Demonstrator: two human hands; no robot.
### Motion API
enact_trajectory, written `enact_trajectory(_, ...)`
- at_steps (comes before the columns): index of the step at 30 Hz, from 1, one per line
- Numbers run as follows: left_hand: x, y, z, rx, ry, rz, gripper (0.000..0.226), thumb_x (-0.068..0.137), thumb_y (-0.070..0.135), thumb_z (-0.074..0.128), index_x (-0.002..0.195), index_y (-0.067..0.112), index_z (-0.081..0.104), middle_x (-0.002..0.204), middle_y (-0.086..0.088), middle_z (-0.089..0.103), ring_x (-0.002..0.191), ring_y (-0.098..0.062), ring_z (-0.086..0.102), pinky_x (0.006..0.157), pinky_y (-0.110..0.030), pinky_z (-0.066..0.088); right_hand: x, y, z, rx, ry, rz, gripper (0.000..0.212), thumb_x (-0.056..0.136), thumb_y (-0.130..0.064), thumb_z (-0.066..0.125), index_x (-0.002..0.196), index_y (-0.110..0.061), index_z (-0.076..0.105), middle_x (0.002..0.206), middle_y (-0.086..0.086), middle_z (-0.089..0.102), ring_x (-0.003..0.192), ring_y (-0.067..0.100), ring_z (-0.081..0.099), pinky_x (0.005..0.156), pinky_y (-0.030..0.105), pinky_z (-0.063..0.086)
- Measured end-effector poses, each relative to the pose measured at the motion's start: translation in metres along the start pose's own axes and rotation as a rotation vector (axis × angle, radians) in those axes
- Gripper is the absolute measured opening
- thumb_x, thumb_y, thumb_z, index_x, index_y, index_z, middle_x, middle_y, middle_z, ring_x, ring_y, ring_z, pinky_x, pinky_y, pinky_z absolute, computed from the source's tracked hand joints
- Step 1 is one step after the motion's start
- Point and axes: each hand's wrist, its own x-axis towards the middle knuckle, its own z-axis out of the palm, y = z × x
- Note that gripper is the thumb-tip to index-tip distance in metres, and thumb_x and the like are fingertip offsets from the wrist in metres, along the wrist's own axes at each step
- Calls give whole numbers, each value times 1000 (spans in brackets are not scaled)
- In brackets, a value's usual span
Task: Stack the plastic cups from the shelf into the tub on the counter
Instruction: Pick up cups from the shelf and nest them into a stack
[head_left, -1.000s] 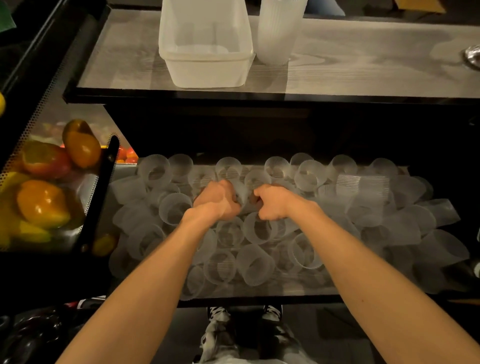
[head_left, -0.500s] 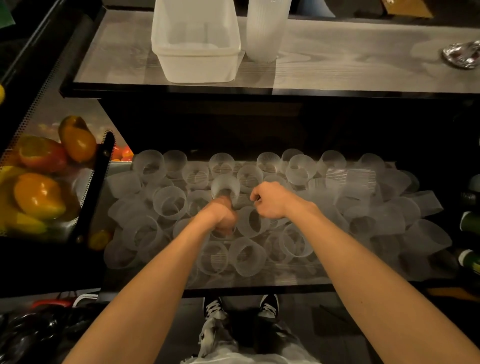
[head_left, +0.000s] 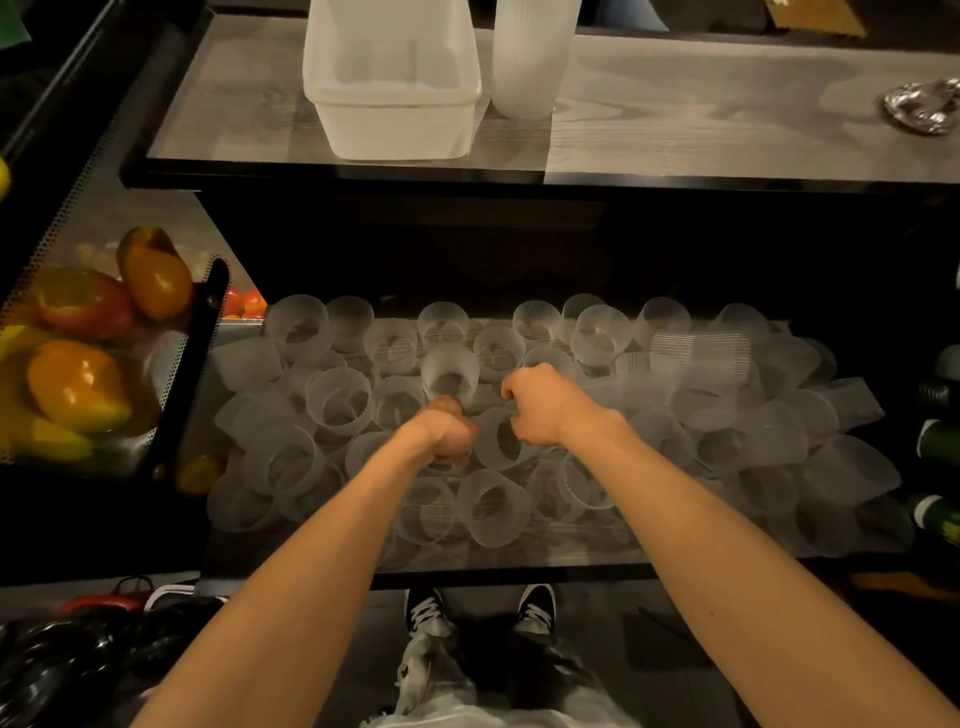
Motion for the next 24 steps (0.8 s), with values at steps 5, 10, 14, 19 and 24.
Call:
enact_trajectory(5,-3,-1,-2,-51,-31,-15,25,89,4,58,111,1,69,95,-17,76,77,-30,71,62,-32,50,-2,-7,2,-81,27,4,19,83,9,52,84,-10,56,81,9,57,78,30,58,64,35,47)
enact_trajectory(10,-12,5,-8,-62,-29,21,28,89,1,53,111,-1,69,92,-17,76,78,-27,73,59,-31,52,-1,-4,-5,-25,61,13,21,81,5,56,96,-4,68,90,14,67,84,32,65,69,40,59)
enact_trajectory(14,-27,18,-26,-121,-41,56,24,96,2,52,118,5,61,108,-18,73,90,-28,78,82,-37,63,1,-1,-21,68,113,0,33,79,1,60,108,-7,72,104,13,73,93,30,70,81,46,63)
enact_trajectory(19,-46,33,-62,-313,29,135,18,101,1,55,102,16,64,105,-8,68,88,-24,79,84,-40,64,4,-4,-44,180,234,-31,25,83,-1,56,99,-14,71,98,2,70,84,18,67,71,33,61)
enact_trajectory(24,-44,27,-83,-405,249,233,21,101,8,56,111,22,68,111,-2,66,86,-18,76,72,-27,59,13,-11,-44,418,358,-39,28,93,-5,54,111,-20,67,86,-5,68,80,11,67,65,22,51)
